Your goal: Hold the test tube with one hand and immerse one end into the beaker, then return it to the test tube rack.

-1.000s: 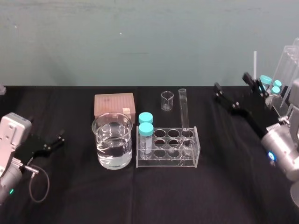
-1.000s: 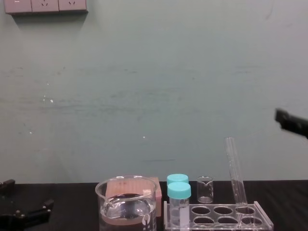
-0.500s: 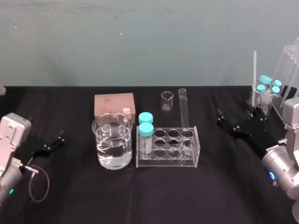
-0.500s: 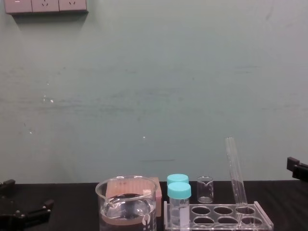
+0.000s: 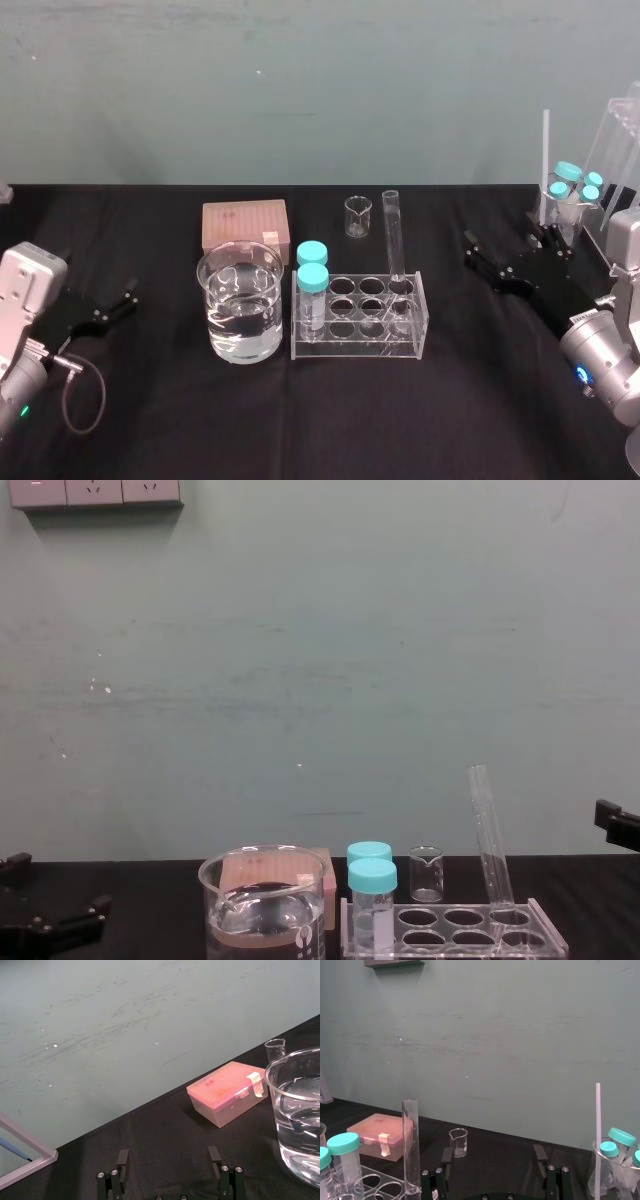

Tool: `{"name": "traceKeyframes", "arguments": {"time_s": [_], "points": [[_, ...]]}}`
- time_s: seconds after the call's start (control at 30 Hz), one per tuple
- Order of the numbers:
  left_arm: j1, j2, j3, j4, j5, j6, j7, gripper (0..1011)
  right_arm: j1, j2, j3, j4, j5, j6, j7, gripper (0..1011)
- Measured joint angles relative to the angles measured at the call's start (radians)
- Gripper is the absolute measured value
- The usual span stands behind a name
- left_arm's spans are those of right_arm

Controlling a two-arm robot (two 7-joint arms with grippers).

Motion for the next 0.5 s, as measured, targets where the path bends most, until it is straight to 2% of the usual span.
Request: {"name": "traceKeyframes", "arguments": {"time_s": [0.5], "points": [[0.000,0.000,0.000,0.000,0.000,0.000,0.000,1000,0.001,0.000,0.000,-0.001,0.002,-0.002,0.000,1003]]}}
